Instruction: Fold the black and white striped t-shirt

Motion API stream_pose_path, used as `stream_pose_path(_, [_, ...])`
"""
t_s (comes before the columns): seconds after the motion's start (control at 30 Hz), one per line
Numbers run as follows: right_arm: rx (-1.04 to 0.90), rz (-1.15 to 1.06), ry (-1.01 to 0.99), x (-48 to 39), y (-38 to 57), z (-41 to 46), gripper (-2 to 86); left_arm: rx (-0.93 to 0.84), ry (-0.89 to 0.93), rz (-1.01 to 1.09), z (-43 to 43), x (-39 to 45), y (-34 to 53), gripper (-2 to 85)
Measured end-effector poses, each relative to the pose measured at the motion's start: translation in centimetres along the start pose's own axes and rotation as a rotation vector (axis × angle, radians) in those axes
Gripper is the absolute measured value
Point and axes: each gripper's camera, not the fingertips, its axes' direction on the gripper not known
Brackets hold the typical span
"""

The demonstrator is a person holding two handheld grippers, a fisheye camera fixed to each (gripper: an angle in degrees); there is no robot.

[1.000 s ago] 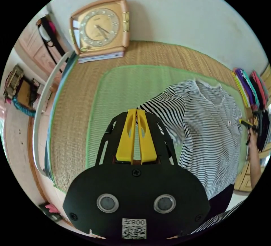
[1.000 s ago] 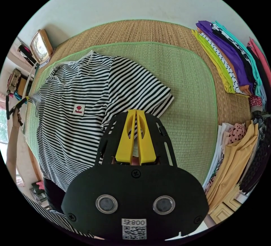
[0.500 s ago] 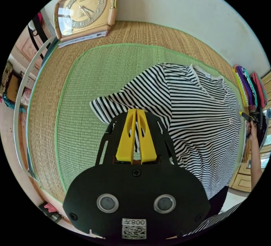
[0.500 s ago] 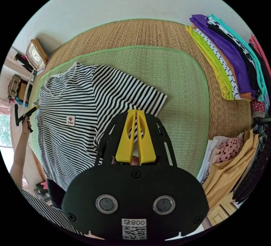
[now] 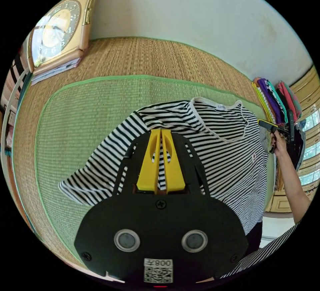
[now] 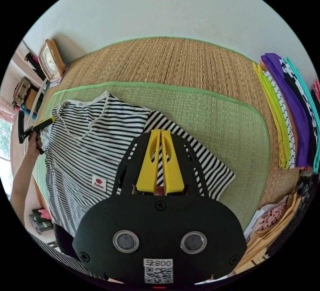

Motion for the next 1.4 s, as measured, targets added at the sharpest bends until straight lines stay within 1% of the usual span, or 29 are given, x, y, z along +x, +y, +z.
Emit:
stream_pose_path(0.03, [0.010,-0.005,0.012,0.1,-0.8,0.2,-0.5,0.024,-0.006,-0.005,0.0,-0.2,-0.9,0.1])
stream_pose_path(0.17, [0.008,0.028,-0.014,1.8,-3.0,-0.6,-0.6,0.014,0.013,-0.027,-0.1,-1.4,-3.5,0.1])
stream_pose_path(0.3, [0.033,0.028,-0.015,2.4,-1.5,-3.0,-0.6,0.048,0.038,-0.001,-2.0,-2.1,-2.8,0.1])
stream_pose_path(0.4, [0.084,-0.002,-0.023,2.6,3.1,-6.7,-0.5,0.093,0.071,0.006,-4.6,-3.9,0.0,0.2])
stream_pose_path(0.5, [0.095,-0.006,-0.063,3.1,9.4,-9.4,-0.5,0.084,0.038,-0.028,-6.0,-6.1,3.3,0.2])
stream_pose_path(0.57, [0.076,0.033,-0.063,3.6,14.4,-10.1,-0.5,0.063,0.006,-0.090,-6.2,-7.7,5.7,0.1])
stream_pose_path(0.67, [0.072,0.112,-0.092,4.8,19.4,-10.9,-0.5,0.072,0.063,-0.144,-6.1,-9.2,7.8,0.1])
stream_pose_path(0.7, [0.074,0.119,-0.106,4.9,20.0,-11.0,-0.5,0.063,0.066,-0.144,-5.9,-9.3,8.0,0.1])
stream_pose_path(0.73, [0.064,0.130,-0.110,5.1,20.9,-11.0,-0.5,0.008,0.044,-0.144,-5.1,-9.7,8.3,0.1])
stream_pose_path(0.87, [0.026,0.156,-0.079,5.4,22.9,-10.5,-0.5,-0.006,0.046,-0.157,-4.6,-11.3,8.9,0.1])
stream_pose_path(1.03, [0.021,0.170,-0.075,5.9,24.7,-11.6,-0.5,-0.028,0.011,-0.151,-4.1,-12.3,9.1,0.1])
stream_pose_path(1.13, [0.076,0.189,-0.105,6.2,25.4,-13.3,-0.5,0.056,0.041,-0.145,-4.4,-12.4,8.9,0.1])
stream_pose_path(1.2, [0.117,0.183,-0.089,6.0,24.8,-14.5,-0.5,0.116,0.052,-0.124,-4.6,-12.2,8.0,0.2])
stream_pose_path(1.27, [0.146,0.175,-0.089,6.1,22.5,-15.2,-0.4,0.159,0.070,-0.093,-3.9,-11.8,6.0,0.2])
stream_pose_path(1.4, [0.152,0.103,-0.130,4.6,17.3,-14.9,-0.2,0.133,0.106,-0.055,-0.6,-11.3,1.5,0.2])
